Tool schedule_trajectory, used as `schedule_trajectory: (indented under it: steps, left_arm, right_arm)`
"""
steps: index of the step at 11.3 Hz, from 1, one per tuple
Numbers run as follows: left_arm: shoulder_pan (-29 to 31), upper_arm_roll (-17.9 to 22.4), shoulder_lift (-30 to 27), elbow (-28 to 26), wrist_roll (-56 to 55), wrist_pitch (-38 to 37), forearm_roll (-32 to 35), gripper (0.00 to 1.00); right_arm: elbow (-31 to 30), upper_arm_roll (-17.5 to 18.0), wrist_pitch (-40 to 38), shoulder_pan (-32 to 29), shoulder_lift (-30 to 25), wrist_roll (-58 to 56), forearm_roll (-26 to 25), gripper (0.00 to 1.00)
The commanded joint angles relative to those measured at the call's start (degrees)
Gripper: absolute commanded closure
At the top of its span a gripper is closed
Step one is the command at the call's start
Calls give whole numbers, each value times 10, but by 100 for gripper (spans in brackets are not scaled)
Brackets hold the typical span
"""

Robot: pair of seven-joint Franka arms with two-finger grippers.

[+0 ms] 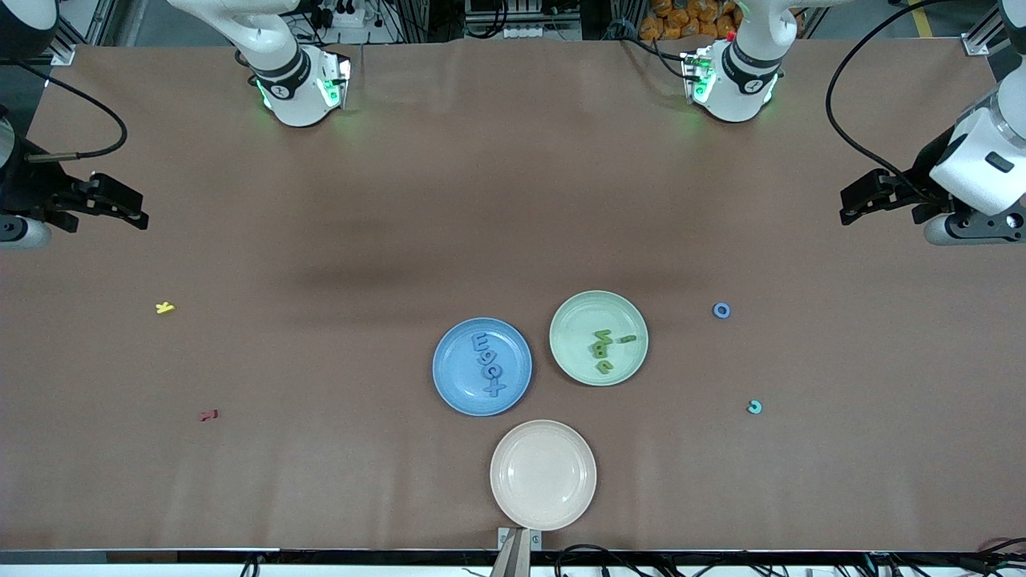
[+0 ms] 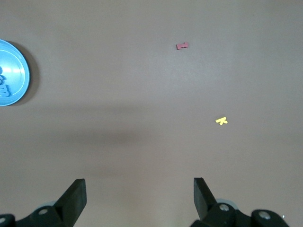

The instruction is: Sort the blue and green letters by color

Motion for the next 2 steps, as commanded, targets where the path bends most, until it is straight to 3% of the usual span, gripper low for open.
schedule_trajectory:
  steps: [1, 2]
  left_arm:
    - [-1, 4, -2, 2, 10, 1, -14, 0]
    - [0, 4, -2, 2, 10, 1, -14, 0]
  right_arm:
    - [8, 2, -8, -7, 0, -9, -2, 0]
    - [8, 1, -9, -7, 0, -8, -2, 0]
